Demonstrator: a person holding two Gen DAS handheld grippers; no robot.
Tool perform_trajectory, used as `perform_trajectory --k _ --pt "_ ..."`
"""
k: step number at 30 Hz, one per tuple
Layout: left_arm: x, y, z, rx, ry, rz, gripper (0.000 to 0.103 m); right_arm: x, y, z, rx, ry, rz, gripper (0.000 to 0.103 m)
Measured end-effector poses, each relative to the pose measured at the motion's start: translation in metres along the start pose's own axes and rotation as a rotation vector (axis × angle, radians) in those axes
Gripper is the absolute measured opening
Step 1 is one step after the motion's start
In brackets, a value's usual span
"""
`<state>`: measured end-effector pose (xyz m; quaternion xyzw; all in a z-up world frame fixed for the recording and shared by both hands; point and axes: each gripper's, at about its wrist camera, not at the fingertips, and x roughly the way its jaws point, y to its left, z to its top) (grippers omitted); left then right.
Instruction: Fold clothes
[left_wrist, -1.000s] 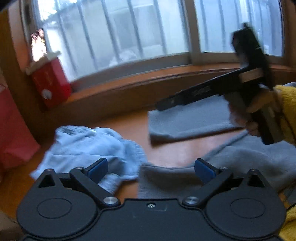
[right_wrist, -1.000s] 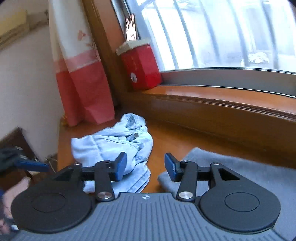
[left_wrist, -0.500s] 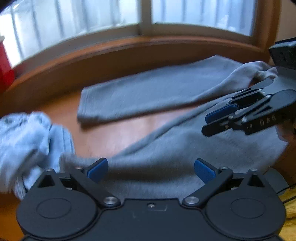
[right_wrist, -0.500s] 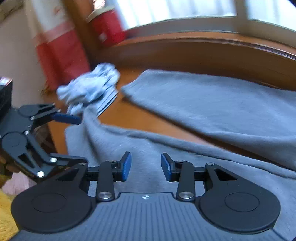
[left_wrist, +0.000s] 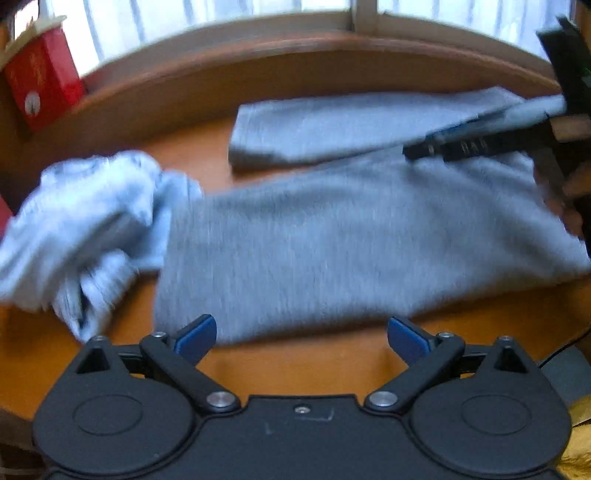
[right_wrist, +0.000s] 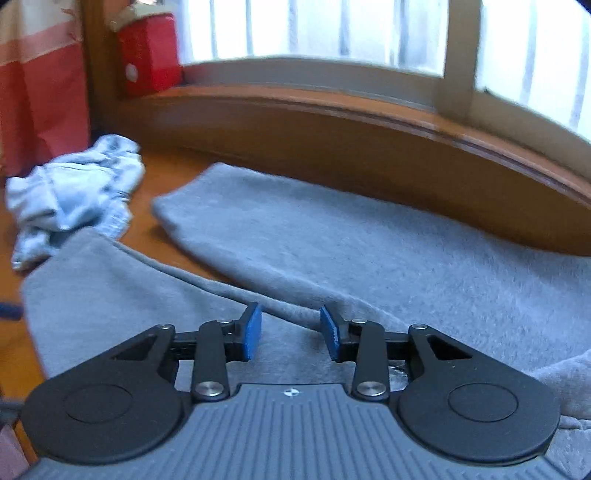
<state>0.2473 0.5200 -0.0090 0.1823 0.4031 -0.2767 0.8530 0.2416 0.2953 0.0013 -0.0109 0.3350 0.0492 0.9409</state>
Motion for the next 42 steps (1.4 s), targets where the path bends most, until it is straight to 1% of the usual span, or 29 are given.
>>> perform_trajectory --k 1,5,8,11,16,19,20,22,24,26,29,32,35,37,40,42 --pt "-0.002 0.002 0.005 -0.002 -0.017 -0.011 0.099 -0.008 0.002 -0.003 -0.006 -0.012 0.007 0.047" --pt "-0.001 0.007 0.029 -0.029 -0.068 -0.098 0.099 -0.033 0.006 -0.022 0.019 -0.022 0.012 0.047" --pt "0.005 0.000 0.043 -0.028 -0.086 -0.146 0.099 -0.036 0.002 -0.033 0.066 0.003 -0.028 0.047" --pt "0.021 -0.011 0.052 -0.019 -0.069 -0.172 0.099 -0.052 -0.005 -0.049 0.117 0.029 -0.084 0.047" --pt "0.042 -0.025 0.052 -0.025 -0.010 -0.217 0.099 -0.074 -0.015 -0.080 0.232 0.058 -0.179 0.048" --pt "0.051 -0.029 0.048 -0.026 0.020 -0.223 0.099 -0.078 -0.019 -0.098 0.297 0.086 -0.214 0.049" --pt "0.054 -0.030 0.046 -0.023 0.026 -0.220 0.099 -0.078 -0.019 -0.102 0.306 0.081 -0.219 0.049" --pt "0.056 -0.036 0.044 0.019 0.023 -0.184 0.099 -0.079 -0.015 -0.107 0.303 0.064 -0.230 0.049" --pt "0.054 -0.042 0.042 0.051 0.022 -0.155 0.099 -0.079 -0.008 -0.106 0.273 0.069 -0.249 0.049" --pt "0.051 -0.044 0.041 0.040 0.024 -0.158 0.099 -0.084 -0.005 -0.106 0.262 0.046 -0.245 0.049" --pt "0.040 -0.041 0.041 -0.016 0.022 -0.192 0.099 -0.093 -0.007 -0.107 0.267 0.010 -0.229 0.049" --pt "0.026 -0.048 0.042 -0.009 -0.003 -0.170 0.099 -0.100 -0.018 -0.110 0.279 -0.007 -0.227 0.049" --pt "0.016 -0.063 0.044 0.001 -0.018 -0.151 0.099 -0.115 -0.029 -0.115 0.309 -0.035 -0.232 0.049" --pt "0.010 -0.077 0.047 -0.004 -0.025 -0.156 0.099 -0.132 -0.035 -0.124 0.318 -0.063 -0.244 0.049" --pt "0.005 -0.106 0.055 -0.008 -0.031 -0.171 0.099 -0.162 -0.051 -0.146 0.344 -0.089 -0.286 0.049" --pt "0.003 -0.132 0.061 -0.005 -0.034 -0.180 0.099 -0.184 -0.070 -0.167 0.400 -0.098 -0.317 0.049"
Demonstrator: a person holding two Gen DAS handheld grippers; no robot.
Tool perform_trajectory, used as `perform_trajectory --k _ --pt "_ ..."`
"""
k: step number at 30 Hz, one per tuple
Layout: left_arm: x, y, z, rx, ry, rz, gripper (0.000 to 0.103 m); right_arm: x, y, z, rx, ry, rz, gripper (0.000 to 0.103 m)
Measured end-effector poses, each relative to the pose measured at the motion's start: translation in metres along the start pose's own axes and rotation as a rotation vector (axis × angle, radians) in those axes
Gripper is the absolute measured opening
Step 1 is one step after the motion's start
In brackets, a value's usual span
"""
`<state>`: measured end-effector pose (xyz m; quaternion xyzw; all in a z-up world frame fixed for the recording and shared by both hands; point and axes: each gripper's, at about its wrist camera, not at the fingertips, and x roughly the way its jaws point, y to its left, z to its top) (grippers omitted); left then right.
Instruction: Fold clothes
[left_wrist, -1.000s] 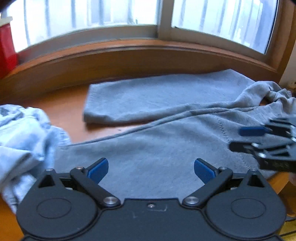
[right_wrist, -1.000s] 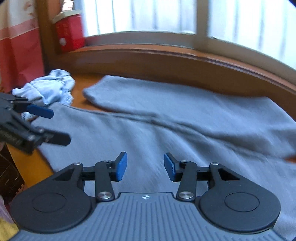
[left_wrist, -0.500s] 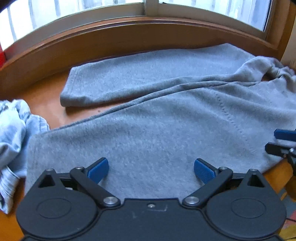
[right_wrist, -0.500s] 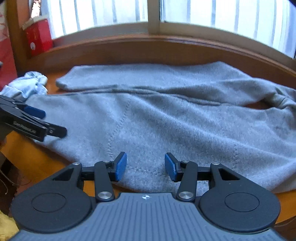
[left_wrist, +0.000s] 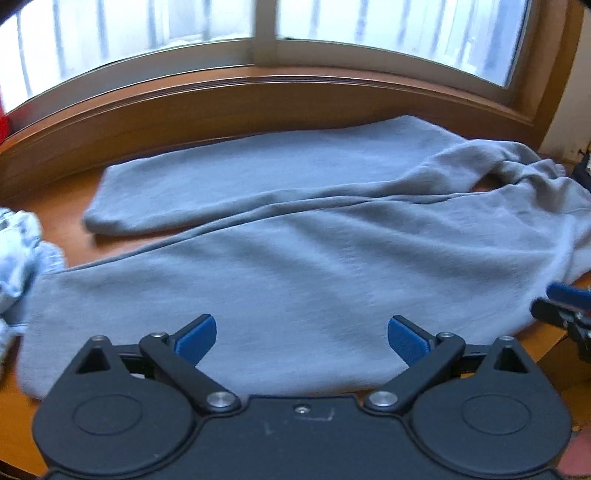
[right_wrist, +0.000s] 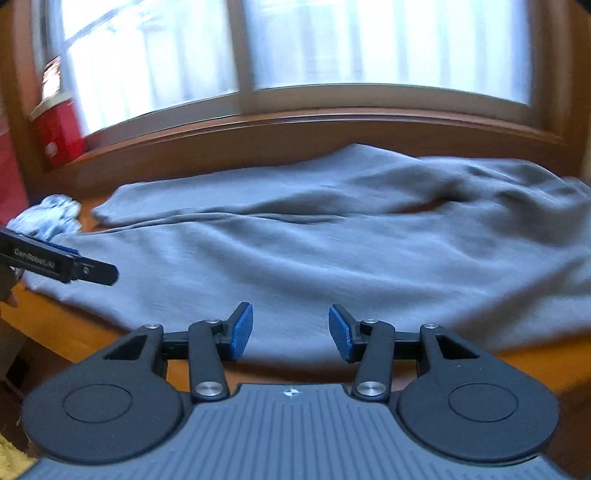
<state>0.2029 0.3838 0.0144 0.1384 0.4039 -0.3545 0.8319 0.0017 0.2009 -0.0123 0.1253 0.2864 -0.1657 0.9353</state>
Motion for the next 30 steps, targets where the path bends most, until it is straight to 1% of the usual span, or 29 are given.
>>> perform_trajectory --k 3,7,8,9,10,12,15,18,21,23,24,26,27,30 --pt "0.004 -0.041 0.006 0.009 -0.011 -0.008 0.099 -0.024 -0.052 -0.011 0.065 -0.004 -0.067 0.049" --pt "0.009 -0.096 0.007 0.003 -0.023 -0.003 0.099 -0.062 -0.126 -0.020 0.085 -0.023 -0.173 0.049" --pt "0.009 -0.106 0.006 -0.003 -0.022 -0.011 0.099 -0.071 -0.144 -0.022 0.089 -0.027 -0.199 0.052" --pt "0.010 -0.117 0.004 -0.009 -0.020 -0.019 0.100 -0.079 -0.162 -0.023 0.096 -0.033 -0.221 0.063" --pt "0.011 -0.129 0.002 -0.009 -0.018 -0.028 0.099 -0.086 -0.179 -0.024 0.105 -0.040 -0.241 0.067" --pt "0.013 -0.153 -0.001 0.003 -0.014 -0.050 0.099 -0.098 -0.213 -0.023 0.102 -0.058 -0.275 0.068" --pt "0.015 -0.187 -0.003 0.047 0.016 -0.073 0.099 -0.103 -0.258 -0.020 0.112 -0.050 -0.344 0.068" --pt "0.021 -0.209 0.003 0.100 0.038 -0.102 0.099 -0.099 -0.299 -0.014 0.162 -0.047 -0.393 0.068" --pt "0.037 -0.224 0.015 0.148 0.032 -0.130 0.099 -0.090 -0.332 -0.007 0.217 -0.061 -0.448 0.068" --pt "0.052 -0.232 0.029 0.154 0.038 -0.164 0.099 -0.083 -0.347 -0.001 0.247 -0.065 -0.501 0.068" --pt "0.059 -0.236 0.036 0.154 0.037 -0.183 0.099 -0.079 -0.354 0.002 0.256 -0.067 -0.513 0.068" --pt "0.068 -0.243 0.046 0.157 0.022 -0.215 0.099 -0.075 -0.366 0.008 0.259 -0.062 -0.509 0.068" --pt "0.073 -0.247 0.050 0.157 0.020 -0.214 0.099 -0.073 -0.370 0.013 0.257 -0.061 -0.499 0.068" --pt "0.083 -0.258 0.062 0.163 0.032 -0.214 0.099 -0.070 -0.379 0.035 0.229 -0.095 -0.439 0.068"
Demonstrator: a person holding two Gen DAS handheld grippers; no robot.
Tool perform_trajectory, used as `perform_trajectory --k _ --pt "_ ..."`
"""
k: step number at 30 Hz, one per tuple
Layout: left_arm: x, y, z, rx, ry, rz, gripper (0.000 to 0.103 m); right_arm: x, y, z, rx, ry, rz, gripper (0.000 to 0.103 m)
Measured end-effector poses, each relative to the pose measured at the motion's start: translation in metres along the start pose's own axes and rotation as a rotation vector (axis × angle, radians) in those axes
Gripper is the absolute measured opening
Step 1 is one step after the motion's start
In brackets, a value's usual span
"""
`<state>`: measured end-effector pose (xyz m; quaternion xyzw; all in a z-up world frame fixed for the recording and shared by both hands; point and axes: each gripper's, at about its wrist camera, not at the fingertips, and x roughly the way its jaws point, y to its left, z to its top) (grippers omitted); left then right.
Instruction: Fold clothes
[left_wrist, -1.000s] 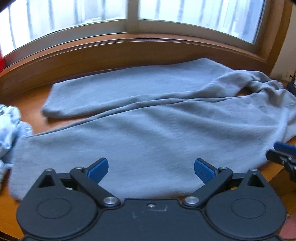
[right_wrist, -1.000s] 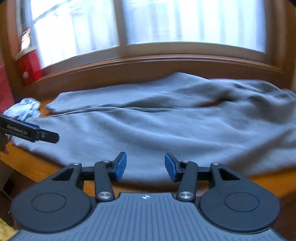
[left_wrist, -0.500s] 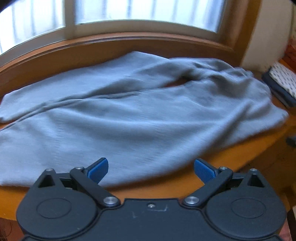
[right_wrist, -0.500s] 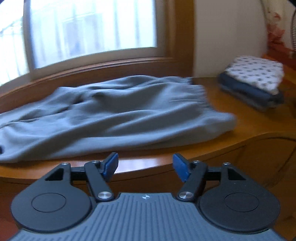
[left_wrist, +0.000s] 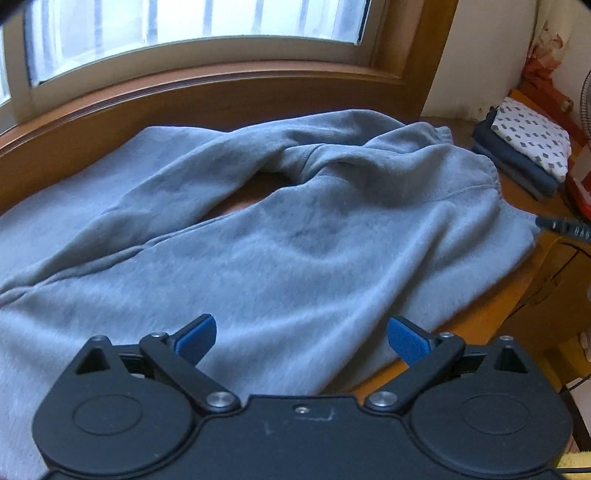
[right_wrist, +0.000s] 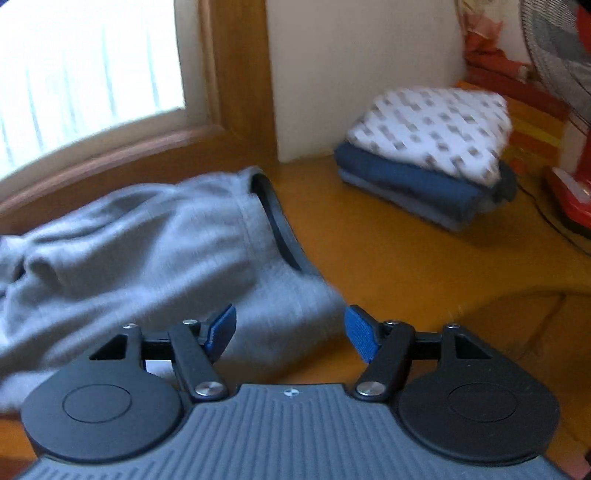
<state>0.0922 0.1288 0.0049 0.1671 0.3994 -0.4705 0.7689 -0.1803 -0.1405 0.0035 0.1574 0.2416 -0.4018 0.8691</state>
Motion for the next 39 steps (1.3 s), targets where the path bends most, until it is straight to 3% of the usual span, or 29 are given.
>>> perform_trajectory --k 5,10,15,19,22,24,25,31,36,39 --pt "0.007 -0.011 0.016 0.002 -0.020 0.030 0.099 0.034 0.008 0.054 -0.047 -0.007 0.154 0.069" --pt "0.021 -0.016 0.031 -0.098 -0.017 0.114 0.099 0.105 0.019 0.097 -0.121 0.053 0.255 0.069" --pt "0.029 -0.027 0.044 -0.211 -0.012 0.204 0.099 0.180 0.024 0.114 -0.172 0.140 0.303 0.069" --pt "0.029 -0.035 0.053 -0.211 -0.025 0.356 0.099 0.212 0.024 0.116 -0.164 0.188 0.357 0.067" --pt "0.029 -0.030 0.060 -0.142 -0.040 0.460 0.099 0.217 0.023 0.114 -0.166 0.173 0.406 0.044" --pt "0.031 -0.020 0.066 -0.082 -0.038 0.508 0.099 0.212 0.023 0.114 -0.180 0.147 0.406 0.016" --pt "0.031 -0.014 0.070 -0.050 -0.040 0.521 0.099 0.208 0.022 0.114 -0.171 0.133 0.409 0.014" --pt "0.046 0.042 0.086 0.136 -0.004 0.468 0.099 0.190 0.012 0.116 -0.108 0.109 0.408 0.013" --pt "0.069 0.084 0.088 0.209 0.064 0.299 0.097 0.170 0.016 0.115 -0.096 0.077 0.383 0.013" --pt "0.084 0.100 0.090 0.197 0.095 0.237 0.079 0.161 0.022 0.112 -0.090 0.064 0.359 0.013"
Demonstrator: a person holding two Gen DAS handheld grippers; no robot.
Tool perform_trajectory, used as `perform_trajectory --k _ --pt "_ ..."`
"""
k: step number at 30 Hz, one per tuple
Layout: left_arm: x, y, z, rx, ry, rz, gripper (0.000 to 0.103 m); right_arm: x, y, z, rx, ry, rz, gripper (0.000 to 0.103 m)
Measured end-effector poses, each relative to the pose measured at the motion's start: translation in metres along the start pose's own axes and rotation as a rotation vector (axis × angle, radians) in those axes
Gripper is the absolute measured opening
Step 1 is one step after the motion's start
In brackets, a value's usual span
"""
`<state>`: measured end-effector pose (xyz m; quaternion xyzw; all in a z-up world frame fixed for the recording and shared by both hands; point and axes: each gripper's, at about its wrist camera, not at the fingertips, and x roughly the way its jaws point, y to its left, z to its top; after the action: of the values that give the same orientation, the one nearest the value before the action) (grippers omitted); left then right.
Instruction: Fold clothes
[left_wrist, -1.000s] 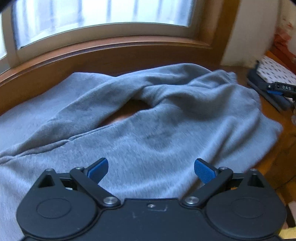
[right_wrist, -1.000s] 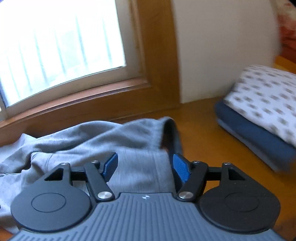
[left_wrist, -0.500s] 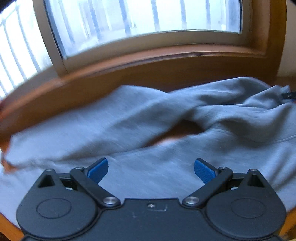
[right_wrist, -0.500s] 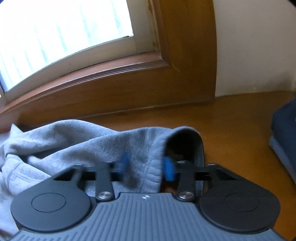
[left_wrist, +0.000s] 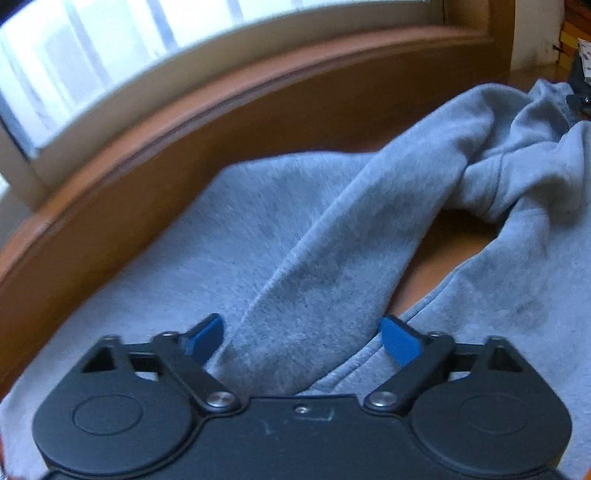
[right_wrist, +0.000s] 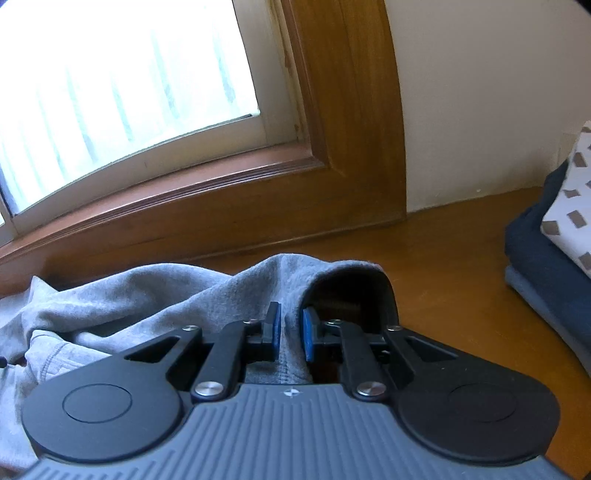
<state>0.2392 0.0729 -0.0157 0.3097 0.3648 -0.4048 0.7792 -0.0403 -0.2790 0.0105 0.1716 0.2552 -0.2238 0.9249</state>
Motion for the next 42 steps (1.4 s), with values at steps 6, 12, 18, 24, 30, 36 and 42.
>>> perform_trajectory --k 6,12,18,24,30,36,42 --pt "-0.014 0.017 0.003 -0.251 -0.066 -0.036 0.011 0.003 0.015 -0.005 0.010 0.008 -0.017 0.028" --pt "-0.076 0.023 0.002 -0.478 -0.311 0.068 0.006 0.019 0.019 -0.006 0.025 -0.004 -0.066 0.047" --pt "-0.110 0.020 0.008 -0.497 -0.400 0.153 0.006 0.037 0.013 -0.002 0.022 0.020 -0.118 0.047" --pt "-0.127 0.007 0.009 -0.489 -0.413 0.189 0.006 0.058 0.005 0.004 0.088 0.039 0.014 0.039" --pt "-0.164 -0.002 0.002 -0.531 -0.450 0.287 0.006 0.017 0.012 0.009 0.120 -0.170 0.027 0.004" --pt "-0.248 -0.009 -0.017 -0.550 -0.490 0.404 0.008 -0.127 0.012 0.015 0.162 -0.520 0.057 0.004" --pt "-0.277 -0.007 0.005 -0.508 -0.498 0.429 0.015 -0.217 0.021 0.038 0.045 -0.728 0.029 0.004"
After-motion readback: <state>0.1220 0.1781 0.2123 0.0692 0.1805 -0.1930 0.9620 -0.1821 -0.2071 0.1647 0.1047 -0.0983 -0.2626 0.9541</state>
